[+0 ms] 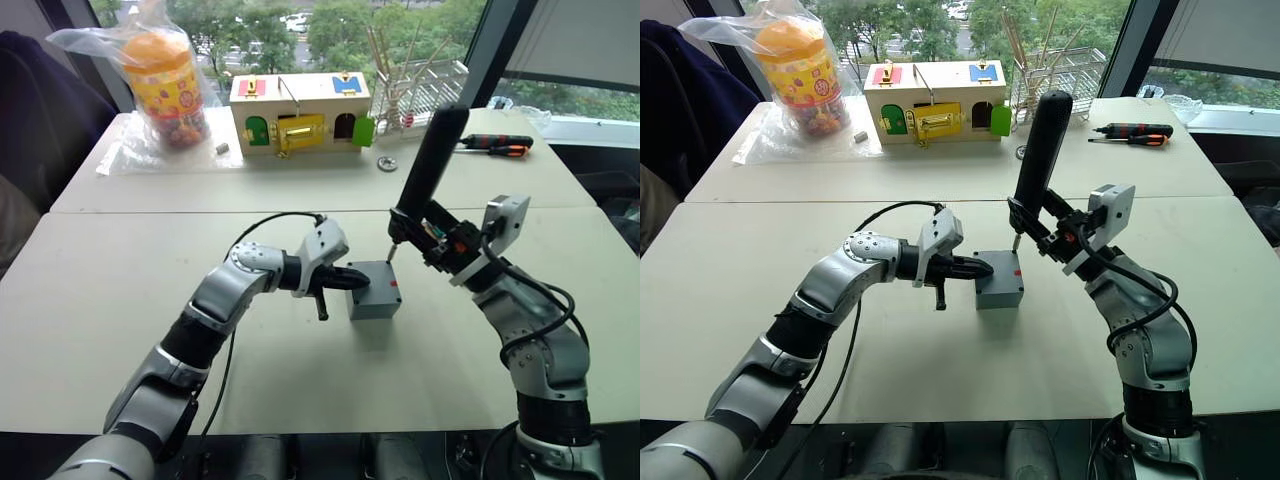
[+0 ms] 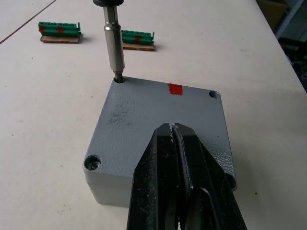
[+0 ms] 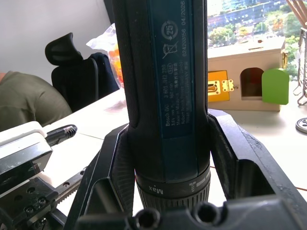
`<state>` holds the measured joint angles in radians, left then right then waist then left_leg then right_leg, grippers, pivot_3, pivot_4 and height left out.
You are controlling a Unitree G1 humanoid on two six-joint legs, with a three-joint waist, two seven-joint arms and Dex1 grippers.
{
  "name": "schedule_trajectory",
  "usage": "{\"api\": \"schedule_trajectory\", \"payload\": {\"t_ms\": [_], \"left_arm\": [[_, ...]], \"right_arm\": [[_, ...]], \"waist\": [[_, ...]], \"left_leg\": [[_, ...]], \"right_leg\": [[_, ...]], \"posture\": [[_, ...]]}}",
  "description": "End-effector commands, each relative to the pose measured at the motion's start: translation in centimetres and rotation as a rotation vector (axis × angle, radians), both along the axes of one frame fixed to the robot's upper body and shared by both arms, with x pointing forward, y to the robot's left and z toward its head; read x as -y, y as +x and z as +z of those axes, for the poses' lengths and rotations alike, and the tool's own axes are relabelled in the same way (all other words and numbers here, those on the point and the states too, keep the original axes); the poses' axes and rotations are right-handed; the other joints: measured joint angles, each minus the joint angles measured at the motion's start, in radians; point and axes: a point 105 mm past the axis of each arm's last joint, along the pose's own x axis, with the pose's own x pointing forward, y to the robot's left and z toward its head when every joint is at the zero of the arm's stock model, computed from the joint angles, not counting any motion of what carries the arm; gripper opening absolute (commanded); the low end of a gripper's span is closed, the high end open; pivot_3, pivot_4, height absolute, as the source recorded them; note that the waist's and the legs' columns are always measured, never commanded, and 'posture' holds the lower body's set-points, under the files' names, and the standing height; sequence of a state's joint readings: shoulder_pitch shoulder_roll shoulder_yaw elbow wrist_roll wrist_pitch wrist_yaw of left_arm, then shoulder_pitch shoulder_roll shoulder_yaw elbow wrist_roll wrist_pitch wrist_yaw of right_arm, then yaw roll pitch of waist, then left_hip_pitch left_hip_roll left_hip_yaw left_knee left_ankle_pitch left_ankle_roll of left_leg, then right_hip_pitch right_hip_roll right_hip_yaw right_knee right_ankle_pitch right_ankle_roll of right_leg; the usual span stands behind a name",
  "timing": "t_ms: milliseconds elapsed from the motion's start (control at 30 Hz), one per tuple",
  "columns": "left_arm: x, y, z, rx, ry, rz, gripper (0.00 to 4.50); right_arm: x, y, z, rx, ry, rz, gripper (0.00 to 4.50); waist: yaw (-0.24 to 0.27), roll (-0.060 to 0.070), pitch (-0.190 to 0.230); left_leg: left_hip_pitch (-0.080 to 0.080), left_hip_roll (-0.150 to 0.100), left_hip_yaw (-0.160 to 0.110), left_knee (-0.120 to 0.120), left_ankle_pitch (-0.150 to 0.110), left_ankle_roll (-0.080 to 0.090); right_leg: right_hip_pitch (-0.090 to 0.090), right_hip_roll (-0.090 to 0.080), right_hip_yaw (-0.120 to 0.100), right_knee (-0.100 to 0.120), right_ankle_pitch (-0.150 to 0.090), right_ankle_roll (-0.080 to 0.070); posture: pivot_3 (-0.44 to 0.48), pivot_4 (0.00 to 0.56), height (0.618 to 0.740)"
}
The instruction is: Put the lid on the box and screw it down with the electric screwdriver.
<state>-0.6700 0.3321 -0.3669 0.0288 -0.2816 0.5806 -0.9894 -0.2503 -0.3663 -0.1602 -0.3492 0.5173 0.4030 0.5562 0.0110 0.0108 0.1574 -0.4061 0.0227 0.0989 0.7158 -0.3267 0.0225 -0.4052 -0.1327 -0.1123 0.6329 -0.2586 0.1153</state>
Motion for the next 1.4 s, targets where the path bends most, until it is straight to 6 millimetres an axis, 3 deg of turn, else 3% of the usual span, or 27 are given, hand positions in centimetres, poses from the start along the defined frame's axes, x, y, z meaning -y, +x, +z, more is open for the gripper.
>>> {"api": "schedule_trajectory", "payload": {"t_ms": [33,700,900,1167,1400], "left_arm": [[0.2,-0.2,0.0,0.007,-0.002,-0.006,0.00],[0.1,-0.4,-0.6,0.018,0.021,-0.008,0.00],[0.0,-0.3,-0.6,0.021,0.022,-0.007,0.00],[0.0,-0.4,-0.6,0.019,0.019,-0.009,0.00],[0.1,-0.3,-1.1,0.013,0.022,-0.008,0.00]], "right_arm": [[-1.6,-0.4,-4.0,-0.155,-0.048,0.071,1.79],[0.1,0.0,-6.3,-0.193,-0.094,0.008,1.79],[0.2,0.1,-6.6,-0.196,-0.107,0.005,1.79],[0.2,0.2,-6.1,-0.183,-0.097,0.005,1.79],[0.7,0.5,-4.1,-0.131,-0.087,-0.008,1.79]], "waist": [[0.000,0.000,0.000],[0.001,-0.008,-0.009],[0.002,-0.008,-0.010],[0.002,-0.008,-0.010],[0.002,-0.008,-0.010]], "left_leg": [[0.000,0.000,0.000,0.000,0.000,0.000],[0.002,0.002,0.000,0.000,0.000,0.001],[0.009,0.002,-0.001,-0.001,-0.002,0.002],[0.013,0.002,-0.001,-0.001,-0.002,0.003],[0.013,0.002,-0.001,-0.001,-0.003,0.004]], "right_leg": [[0.000,0.000,0.000,0.000,0.000,0.000],[0.003,0.000,0.000,-0.001,0.000,0.000],[0.011,0.000,0.000,-0.003,0.000,0.000],[0.014,-0.001,0.000,-0.003,0.000,0.000],[0.014,-0.001,0.000,-0.003,0.000,-0.001]], "posture": [[0.000,0.150,0.708],[0.000,0.150,0.708],[0.000,0.150,0.708],[0.000,0.150,0.708],[0.000,0.150,0.708]]}}
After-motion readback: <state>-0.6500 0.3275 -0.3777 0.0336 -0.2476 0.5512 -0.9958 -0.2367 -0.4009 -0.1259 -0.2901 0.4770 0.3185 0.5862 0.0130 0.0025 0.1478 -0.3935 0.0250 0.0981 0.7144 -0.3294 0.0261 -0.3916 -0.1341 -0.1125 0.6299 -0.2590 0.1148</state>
